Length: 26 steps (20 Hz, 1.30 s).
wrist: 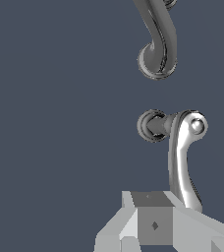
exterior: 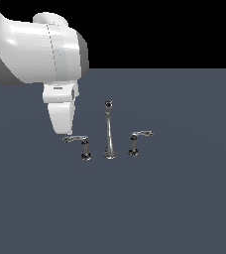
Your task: Turn on the faucet by rotating a designated handle.
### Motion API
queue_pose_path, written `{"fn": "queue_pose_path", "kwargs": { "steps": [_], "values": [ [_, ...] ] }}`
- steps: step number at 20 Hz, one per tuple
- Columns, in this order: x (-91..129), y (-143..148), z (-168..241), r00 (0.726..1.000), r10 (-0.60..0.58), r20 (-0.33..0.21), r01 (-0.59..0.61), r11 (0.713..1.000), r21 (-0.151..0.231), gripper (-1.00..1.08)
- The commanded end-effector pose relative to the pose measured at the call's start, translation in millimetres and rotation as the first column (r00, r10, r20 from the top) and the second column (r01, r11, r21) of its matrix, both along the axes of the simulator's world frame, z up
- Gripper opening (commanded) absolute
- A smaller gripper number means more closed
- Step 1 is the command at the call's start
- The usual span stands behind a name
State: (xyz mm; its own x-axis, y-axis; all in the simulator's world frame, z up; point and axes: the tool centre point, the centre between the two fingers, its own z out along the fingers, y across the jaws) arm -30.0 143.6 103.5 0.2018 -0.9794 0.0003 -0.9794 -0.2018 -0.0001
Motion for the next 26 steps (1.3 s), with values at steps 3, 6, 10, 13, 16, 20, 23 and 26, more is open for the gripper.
{"fn": "queue_pose_path", "kwargs": {
  "steps": [3, 6, 10, 13, 16, 20, 23, 26],
  "values": [
    [10.8, -2.3, -12.5, 0.999, -0.046, 0.0, 0.046, 0.999, -0.002, -1.0],
    [14.8, -3.2, -17.1, 0.998, -0.063, 0.0, 0.063, 0.998, -0.002, -1.0],
    [16.5, -3.5, -18.4, 0.998, -0.069, 0.0, 0.069, 0.998, 0.0, -1.0],
    [16.3, -3.4, -17.8, 0.998, -0.068, 0.0, 0.068, 0.998, 0.0, -1.0],
    [16.3, -3.4, -17.8, 0.998, -0.068, 0.0, 0.068, 0.998, 0.0, -1.0],
    [2.1, 0.8, -17.8, 0.998, -0.068, 0.0, 0.068, 0.998, 0.0, -1.0],
    [-8.7, 4.1, -17.8, 0.998, -0.068, 0.0, 0.068, 0.998, 0.0, -1.0],
    [-19.7, 7.4, -17.8, 0.998, -0.068, 0.0, 0.068, 0.998, 0.0, -1.0]
  ]
}}
